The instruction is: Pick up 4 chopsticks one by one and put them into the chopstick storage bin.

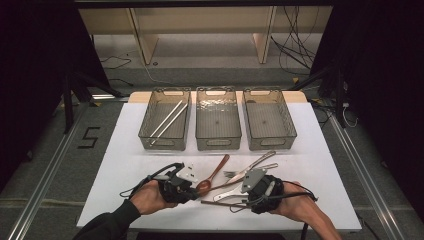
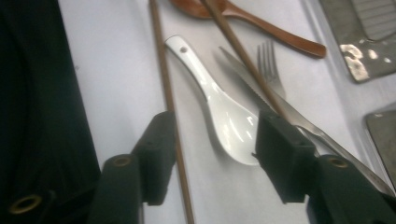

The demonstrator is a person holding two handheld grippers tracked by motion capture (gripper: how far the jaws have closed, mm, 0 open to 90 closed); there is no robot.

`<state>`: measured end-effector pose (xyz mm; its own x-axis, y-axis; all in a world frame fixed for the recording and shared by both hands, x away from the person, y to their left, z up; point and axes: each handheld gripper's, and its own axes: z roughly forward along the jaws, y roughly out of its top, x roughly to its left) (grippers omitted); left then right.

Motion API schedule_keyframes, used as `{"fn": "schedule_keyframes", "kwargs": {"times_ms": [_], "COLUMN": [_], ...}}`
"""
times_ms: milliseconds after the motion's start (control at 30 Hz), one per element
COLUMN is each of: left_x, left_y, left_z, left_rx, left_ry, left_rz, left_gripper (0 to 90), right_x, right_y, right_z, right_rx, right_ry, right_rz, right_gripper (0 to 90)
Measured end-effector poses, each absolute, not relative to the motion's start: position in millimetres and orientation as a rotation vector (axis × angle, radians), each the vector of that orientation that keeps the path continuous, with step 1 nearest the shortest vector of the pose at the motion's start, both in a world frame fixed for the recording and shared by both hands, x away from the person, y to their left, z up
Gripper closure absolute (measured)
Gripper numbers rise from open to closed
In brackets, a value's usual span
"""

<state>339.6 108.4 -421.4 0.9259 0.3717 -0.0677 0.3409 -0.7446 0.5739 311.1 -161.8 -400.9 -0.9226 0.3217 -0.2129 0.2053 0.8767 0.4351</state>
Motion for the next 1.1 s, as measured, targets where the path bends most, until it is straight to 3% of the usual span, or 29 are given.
{"fn": "schedule_keyframes", "kwargs": {"times_ms": [467,1100], "left_x": [359,393], "left_y": [143,178], "left_z": [-410,-393], "left_rx": [2.308,2.169], "left_ry": [0.708,0.923], "left_rz": [0.105,0.223], "left_gripper": [83.6,83.6], "right_x": [314,313], "right_y": [-180,-191], "right_z": [-408,-420], "right_rx": [0.679,0.773], "right_ry": [2.769,2.782], "right_rz": [0.686,0.669], "right_gripper": [34.8,33.1]}}
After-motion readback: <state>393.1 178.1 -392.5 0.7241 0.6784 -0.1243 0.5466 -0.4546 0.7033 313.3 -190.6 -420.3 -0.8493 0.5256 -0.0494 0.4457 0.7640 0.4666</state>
